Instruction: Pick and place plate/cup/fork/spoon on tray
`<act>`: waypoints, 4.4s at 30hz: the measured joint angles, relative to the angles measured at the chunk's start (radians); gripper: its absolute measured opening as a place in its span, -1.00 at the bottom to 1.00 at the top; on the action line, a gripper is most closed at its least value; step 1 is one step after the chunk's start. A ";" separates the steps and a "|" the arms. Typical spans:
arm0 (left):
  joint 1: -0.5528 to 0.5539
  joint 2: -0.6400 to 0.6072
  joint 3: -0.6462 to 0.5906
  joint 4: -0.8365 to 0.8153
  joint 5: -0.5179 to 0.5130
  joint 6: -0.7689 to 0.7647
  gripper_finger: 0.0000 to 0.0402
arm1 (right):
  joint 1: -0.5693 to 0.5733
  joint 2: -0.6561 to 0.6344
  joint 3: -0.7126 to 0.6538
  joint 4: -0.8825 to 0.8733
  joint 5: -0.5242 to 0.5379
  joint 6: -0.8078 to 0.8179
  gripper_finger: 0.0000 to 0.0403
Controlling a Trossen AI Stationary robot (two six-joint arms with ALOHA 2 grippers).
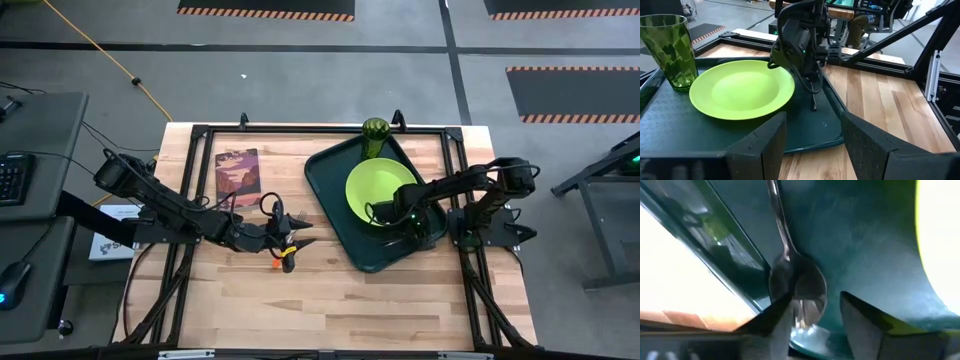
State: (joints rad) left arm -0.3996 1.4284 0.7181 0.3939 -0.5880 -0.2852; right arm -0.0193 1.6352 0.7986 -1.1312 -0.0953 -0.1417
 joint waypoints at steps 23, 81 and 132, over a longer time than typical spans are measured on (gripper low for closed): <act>0.000 0.000 0.000 0.000 -0.030 0.008 -0.11 | -0.031 -0.303 -0.034 -0.016 0.438 0.262 -0.62; -0.001 -0.024 0.000 -0.090 -0.030 0.005 -0.11 | -0.468 -0.400 0.018 0.307 0.320 0.434 -1.00; 0.042 0.301 0.007 -0.530 0.044 -0.627 -0.95 | -0.268 -0.700 -0.159 0.688 0.286 0.473 -1.00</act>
State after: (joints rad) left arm -0.3575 1.7295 0.7251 -0.1358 -0.5439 -0.9120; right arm -0.2871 0.9356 0.6399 -0.4431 0.1904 0.3317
